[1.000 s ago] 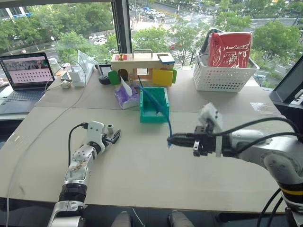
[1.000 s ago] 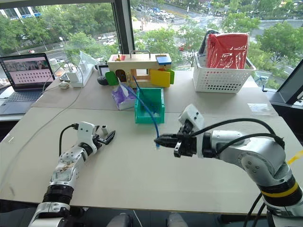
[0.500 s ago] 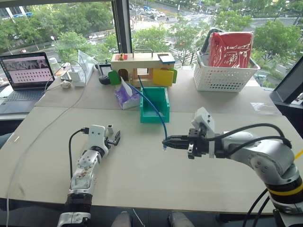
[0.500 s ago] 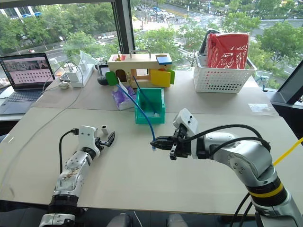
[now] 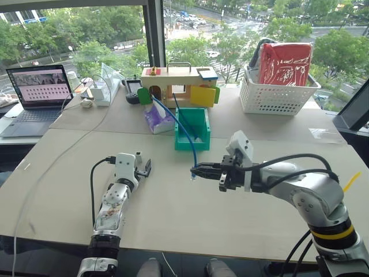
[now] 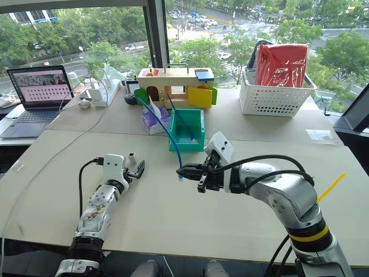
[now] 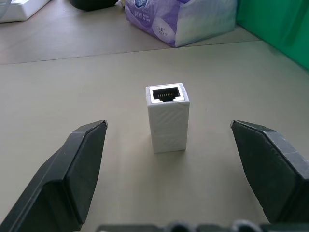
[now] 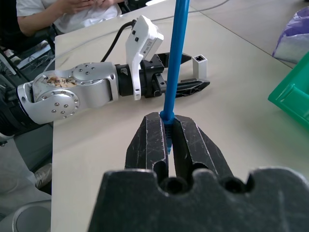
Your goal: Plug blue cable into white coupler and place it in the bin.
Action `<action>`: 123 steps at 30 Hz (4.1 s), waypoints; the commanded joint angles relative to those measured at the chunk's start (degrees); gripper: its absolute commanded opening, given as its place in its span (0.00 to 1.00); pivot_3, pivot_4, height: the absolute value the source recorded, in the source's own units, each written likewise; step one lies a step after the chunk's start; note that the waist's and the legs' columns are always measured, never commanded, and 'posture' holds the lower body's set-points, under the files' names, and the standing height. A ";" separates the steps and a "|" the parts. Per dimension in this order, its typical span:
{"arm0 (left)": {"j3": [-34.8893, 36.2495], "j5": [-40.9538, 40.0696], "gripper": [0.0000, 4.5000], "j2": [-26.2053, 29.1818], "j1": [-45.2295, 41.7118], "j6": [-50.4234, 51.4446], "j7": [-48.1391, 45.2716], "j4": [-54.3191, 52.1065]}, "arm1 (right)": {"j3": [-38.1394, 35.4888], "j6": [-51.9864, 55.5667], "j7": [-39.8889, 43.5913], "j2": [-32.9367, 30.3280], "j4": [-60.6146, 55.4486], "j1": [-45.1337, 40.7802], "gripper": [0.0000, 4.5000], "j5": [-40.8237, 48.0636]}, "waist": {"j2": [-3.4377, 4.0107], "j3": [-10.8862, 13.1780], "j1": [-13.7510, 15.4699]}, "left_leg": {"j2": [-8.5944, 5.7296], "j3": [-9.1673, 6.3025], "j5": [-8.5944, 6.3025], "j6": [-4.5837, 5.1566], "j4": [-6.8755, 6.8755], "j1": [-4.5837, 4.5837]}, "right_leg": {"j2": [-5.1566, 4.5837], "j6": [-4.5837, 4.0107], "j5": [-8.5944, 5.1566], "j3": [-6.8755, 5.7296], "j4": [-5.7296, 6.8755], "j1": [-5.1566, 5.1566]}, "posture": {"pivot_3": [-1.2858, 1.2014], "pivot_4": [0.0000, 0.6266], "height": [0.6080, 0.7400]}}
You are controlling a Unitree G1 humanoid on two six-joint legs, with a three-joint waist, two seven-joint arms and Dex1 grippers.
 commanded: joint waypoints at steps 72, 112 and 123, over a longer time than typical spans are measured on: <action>-31.62 -2.90 0.14 6.12 -9.54 44.25 -34.72 -19.91 | -20.61 1.29 -62.23 33.17 -5.37 27.10 0.00 31.10 | -0.13 0.00 -2.73 | -0.43 -0.51 -0.02 0.05 -0.14 -0.41 | -0.24 0.17 -0.28 -0.07 -0.23 0.00 | 0.52 0.24 1.00; -27.52 -14.15 0.14 1.96 -13.99 63.51 -26.94 -20.85 | -8.50 -0.77 -58.85 23.22 -6.08 25.98 0.00 24.48 | -0.27 -0.10 -2.61 | -0.52 -0.53 -0.02 0.05 -0.18 -0.42 | -0.29 0.23 -0.38 -0.04 -0.28 0.01 | 0.52 0.24 1.00; -28.71 -14.20 0.14 1.68 -14.87 62.95 -26.13 -20.28 | -6.32 2.38 -57.45 20.38 -5.70 24.74 0.00 26.31 | -0.48 -0.26 -2.66 | -0.52 -0.54 -0.02 0.05 -0.18 -0.40 | -0.28 0.21 -0.39 -0.04 -0.28 0.02 | 0.52 0.24 1.00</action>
